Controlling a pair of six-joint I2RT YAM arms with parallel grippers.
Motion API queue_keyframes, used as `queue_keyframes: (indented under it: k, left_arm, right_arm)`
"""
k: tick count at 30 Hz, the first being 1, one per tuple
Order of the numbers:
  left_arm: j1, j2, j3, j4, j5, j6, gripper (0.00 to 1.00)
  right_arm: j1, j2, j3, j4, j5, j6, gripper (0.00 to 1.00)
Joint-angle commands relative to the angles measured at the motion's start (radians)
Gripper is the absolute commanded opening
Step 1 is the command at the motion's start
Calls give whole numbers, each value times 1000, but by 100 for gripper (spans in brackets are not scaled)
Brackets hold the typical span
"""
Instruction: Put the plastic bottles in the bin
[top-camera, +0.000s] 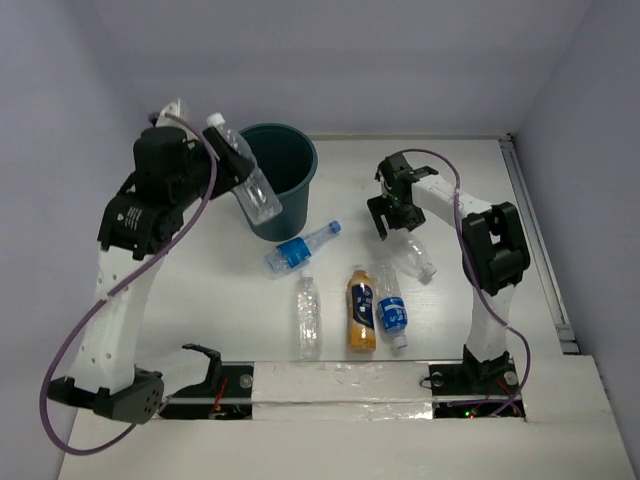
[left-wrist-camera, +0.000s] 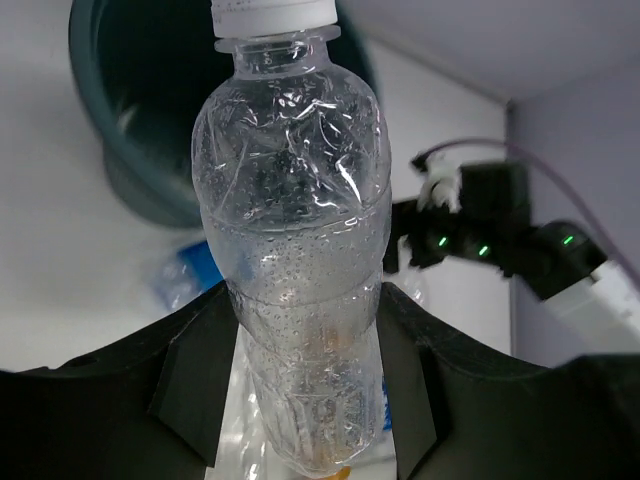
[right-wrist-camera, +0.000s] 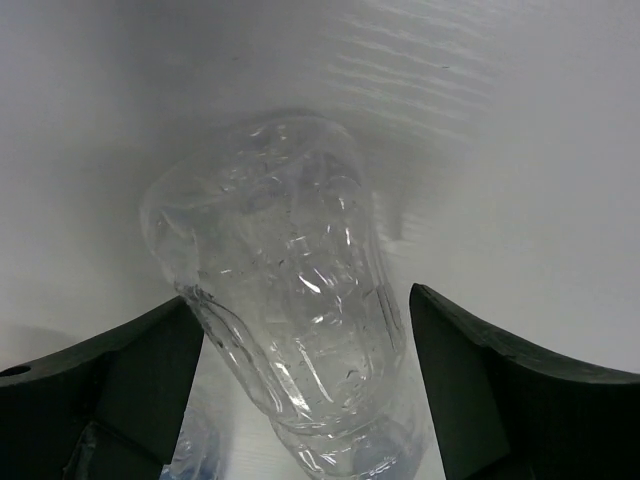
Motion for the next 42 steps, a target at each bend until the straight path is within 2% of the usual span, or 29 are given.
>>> queue_keyframes:
  k: [1,3,4,7,9,10,13,16,20,21,24,25,27,28,30,32,35,36,37,39,41,42]
  left_arm:
    - [-3,125,158,102,-50,16,28]
    - [-3,174,248,171,-64,13,28]
    - [-3,226,273,186,-123,16,28]
    - [-3,329,366,224,-189,44,28]
    - [-3,361,371,284,-258,59,28]
    - [-3,384,365,307,-306,70,29]
    - [-3,426,342,399,-378,105,29]
    - [-3,475,345,444,-470,159,31]
    - [-3,504,337,468,-500,212,54]
    - [-3,504,336,468,-498,217,69]
    - [-3,481,319,471,-458,210,86]
    - [-3,461,319,468,-443,208,90]
    - [-3,440,318,441,-395,205,92]
    - [-3,406,310,430,-366,194,92]
    - [-3,362,255,404,-328,180,90]
    - [-28,265,180,405,-268,163,82]
    - [-84,113,-18,393,-218,136,62]
    - [-100,75,-117,386,-198,130,52]
    - [-117,11,-162,370,-185,116,48]
    - [-176,-46,-306,318,-135,66,43]
    - [-225,-114,-398,269,-112,16,43]
    - [-274,-137,-495,264,-95,-42,44]
  right_arm:
    - [-4,-33,29,40,150,39,81]
    - [-4,-55,13,59,216,61,74]
    - [-4,-65,6,73,236,69,69]
    - [-15,-128,-2,89,296,113,64]
    - [-24,-198,12,89,331,130,64]
    - [-24,-225,19,89,339,135,60]
    - [-24,-343,56,112,283,148,59]
    - [-24,-452,101,173,155,194,60]
    - [-24,-521,177,311,-125,362,60]
    - [-12,-523,190,349,-168,401,60]
    - [14,-495,243,510,-265,556,62]
    - [24,-481,259,588,-285,593,63]
    - [47,-431,289,676,-317,712,64]
    - [56,-411,300,749,-317,742,64]
    - [91,-334,370,768,-270,786,64]
    - [120,-279,429,771,-220,790,65]
    - [171,-162,557,735,-183,764,65]
    - [183,-132,626,715,-152,750,65]
    - [208,-78,659,674,-137,731,65]
    - [231,-29,717,626,-97,667,65]
    - [246,23,763,572,-83,638,67]
    - [257,33,763,567,-89,633,68]
